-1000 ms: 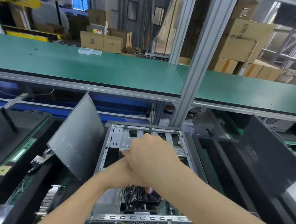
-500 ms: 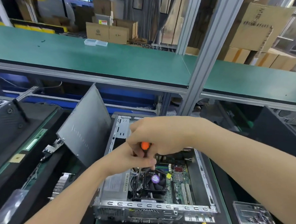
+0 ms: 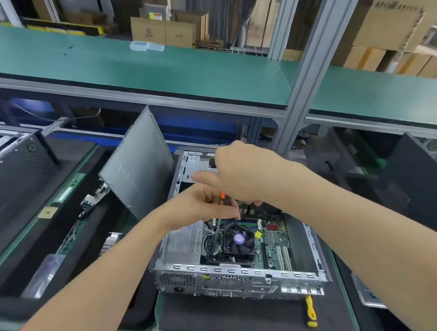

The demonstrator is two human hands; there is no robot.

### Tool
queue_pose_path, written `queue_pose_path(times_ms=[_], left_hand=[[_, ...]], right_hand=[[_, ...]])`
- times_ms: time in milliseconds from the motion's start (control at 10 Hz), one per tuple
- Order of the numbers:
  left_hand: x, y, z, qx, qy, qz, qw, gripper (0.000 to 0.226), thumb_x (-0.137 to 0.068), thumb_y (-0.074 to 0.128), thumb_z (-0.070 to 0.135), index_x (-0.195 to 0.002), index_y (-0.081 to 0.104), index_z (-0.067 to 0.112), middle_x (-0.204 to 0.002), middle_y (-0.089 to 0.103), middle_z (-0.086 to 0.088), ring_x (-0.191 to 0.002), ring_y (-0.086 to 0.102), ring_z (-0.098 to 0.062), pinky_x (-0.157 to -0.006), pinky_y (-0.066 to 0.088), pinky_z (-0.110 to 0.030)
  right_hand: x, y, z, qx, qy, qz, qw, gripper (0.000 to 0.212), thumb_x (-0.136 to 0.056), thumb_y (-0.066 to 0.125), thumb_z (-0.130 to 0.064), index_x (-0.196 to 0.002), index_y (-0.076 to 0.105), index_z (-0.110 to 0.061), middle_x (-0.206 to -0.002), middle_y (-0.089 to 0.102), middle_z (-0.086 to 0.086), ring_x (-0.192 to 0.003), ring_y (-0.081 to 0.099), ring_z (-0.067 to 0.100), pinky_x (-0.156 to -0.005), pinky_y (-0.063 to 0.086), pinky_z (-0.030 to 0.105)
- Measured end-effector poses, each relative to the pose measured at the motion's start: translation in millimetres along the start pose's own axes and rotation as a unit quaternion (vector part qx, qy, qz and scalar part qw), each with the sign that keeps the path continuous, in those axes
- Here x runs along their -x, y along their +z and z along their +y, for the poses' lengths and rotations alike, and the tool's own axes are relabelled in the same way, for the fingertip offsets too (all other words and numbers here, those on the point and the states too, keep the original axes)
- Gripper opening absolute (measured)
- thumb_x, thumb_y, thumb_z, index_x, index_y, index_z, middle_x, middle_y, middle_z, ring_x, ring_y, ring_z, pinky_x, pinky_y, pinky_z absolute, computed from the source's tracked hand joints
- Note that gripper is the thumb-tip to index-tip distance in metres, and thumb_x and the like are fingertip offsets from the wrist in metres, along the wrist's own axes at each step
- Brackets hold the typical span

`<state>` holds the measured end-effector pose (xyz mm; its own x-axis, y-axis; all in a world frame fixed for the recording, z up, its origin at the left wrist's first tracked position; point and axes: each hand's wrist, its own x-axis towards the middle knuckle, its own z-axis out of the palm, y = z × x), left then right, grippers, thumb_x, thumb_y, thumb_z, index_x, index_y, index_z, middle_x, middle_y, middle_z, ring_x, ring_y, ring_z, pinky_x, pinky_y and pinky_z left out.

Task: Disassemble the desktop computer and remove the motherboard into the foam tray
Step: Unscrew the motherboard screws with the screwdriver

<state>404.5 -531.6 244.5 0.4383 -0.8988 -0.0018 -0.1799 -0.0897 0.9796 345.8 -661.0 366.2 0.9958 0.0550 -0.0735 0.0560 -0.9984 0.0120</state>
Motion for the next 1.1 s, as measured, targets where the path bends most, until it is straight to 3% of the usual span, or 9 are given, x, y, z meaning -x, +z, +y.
queue_pose_path(times_ms=[200, 300, 400, 500, 600, 800, 900, 1000, 1100], left_hand=[[-1, -5, -7, 0.013, 0.038, 0.014, 0.999, 0.037, -0.091, 0.073, 0.022, -0.106, 0.066, -0.011, -0.081, 0.055, -0.034, -0.058, 0.039, -0.011, -0.074, 0.046, -0.011], [-1, -8, -10, 0.017, 0.035, 0.004, 0.999, 0.028, -0.09, 0.073, 0.016, -0.092, 0.067, -0.012, -0.089, 0.065, -0.033, -0.071, 0.06, -0.013, -0.08, 0.049, -0.014], [0, -8, -8, 0.042, 0.037, -0.003, 0.998, 0.012, -0.091, 0.07, 0.005, -0.096, 0.076, 0.014, -0.097, 0.075, -0.004, -0.092, 0.07, -0.01, -0.085, 0.051, -0.018], [-1, -11, -12, 0.039, 0.047, 0.002, 0.998, 0.027, -0.089, 0.072, 0.013, -0.097, 0.066, -0.013, -0.097, 0.073, -0.009, -0.098, 0.071, -0.011, -0.087, 0.053, -0.021], [-1, -11, -11, 0.038, 0.039, -0.007, 0.998, 0.038, -0.087, 0.073, 0.017, -0.1, 0.064, -0.018, -0.1, 0.074, 0.0, -0.099, 0.07, -0.012, -0.089, 0.053, -0.022], [-2, -7, -10, 0.034, 0.025, 0.02, 0.999, 0.014, -0.084, 0.076, 0.016, -0.098, 0.074, 0.014, -0.097, 0.071, -0.017, -0.096, 0.067, -0.02, -0.083, 0.057, -0.042], [0, -7, -12, 0.02, 0.005, 0.017, 1.0, 0.026, -0.084, 0.079, 0.033, -0.098, 0.076, 0.011, -0.097, 0.067, -0.028, -0.091, 0.062, -0.025, -0.088, 0.054, -0.035], [0, -8, -15, 0.032, -0.002, 0.019, 0.999, 0.051, -0.083, 0.079, 0.031, -0.083, 0.057, -0.014, -0.079, 0.053, -0.037, -0.092, 0.069, -0.016, -0.092, 0.053, -0.041], [-2, -9, -15, 0.048, 0.024, 0.015, 0.998, 0.027, -0.086, 0.079, 0.017, -0.096, 0.07, -0.006, -0.077, 0.051, -0.043, -0.092, 0.07, -0.018, -0.088, 0.053, -0.028]], right_hand=[[-4, 0, 4, 0.019, -0.062, -0.045, 0.997, 0.041, -0.101, 0.052, -0.049, -0.076, 0.053, -0.015, -0.067, 0.053, 0.001, -0.061, 0.058, 0.023, -0.046, 0.033, 0.028], [3, -8, 11, -0.006, -0.137, -0.086, 0.987, 0.019, -0.096, 0.062, -0.042, -0.084, 0.059, -0.027, -0.075, 0.056, -0.009, -0.071, 0.059, 0.015, -0.051, 0.036, 0.031], [5, -19, 15, -0.013, -0.205, -0.11, 0.972, 0.011, -0.091, 0.071, -0.031, -0.086, 0.061, -0.032, -0.08, 0.062, -0.014, -0.076, 0.057, 0.004, -0.065, 0.05, 0.034], [7, -20, 14, 0.01, -0.226, -0.115, 0.967, 0.021, -0.086, 0.068, -0.011, -0.083, 0.063, -0.031, -0.078, 0.062, -0.013, -0.079, 0.06, 0.012, -0.068, 0.054, 0.035], [9, -18, 12, 0.023, -0.206, -0.093, 0.974, 0.016, -0.097, 0.056, -0.013, -0.092, 0.069, -0.021, -0.083, 0.063, -0.006, -0.082, 0.062, 0.019, -0.062, 0.05, 0.032], [14, -18, 5, 0.026, -0.108, -0.073, 0.991, 0.041, -0.107, 0.044, -0.046, -0.099, 0.067, -0.013, -0.092, 0.065, 0.005, -0.085, 0.063, 0.027, -0.073, 0.056, 0.037], [11, -13, 2, 0.041, -0.069, -0.041, 0.996, 0.05, -0.1, 0.045, -0.059, -0.094, 0.062, -0.013, -0.094, 0.066, 0.008, -0.077, 0.059, 0.026, -0.071, 0.054, 0.039], [7, 0, -3, 0.007, 0.015, -0.013, 1.0, 0.059, -0.098, 0.045, -0.069, -0.07, 0.04, -0.017, -0.072, 0.05, 0.003, -0.057, 0.045, 0.018, -0.051, 0.037, 0.031], [3, 4, -2, -0.013, -0.019, -0.025, 0.999, 0.048, -0.099, 0.054, -0.051, -0.069, 0.042, -0.016, -0.064, 0.047, 0.002, -0.053, 0.046, 0.02, -0.047, 0.032, 0.028]])
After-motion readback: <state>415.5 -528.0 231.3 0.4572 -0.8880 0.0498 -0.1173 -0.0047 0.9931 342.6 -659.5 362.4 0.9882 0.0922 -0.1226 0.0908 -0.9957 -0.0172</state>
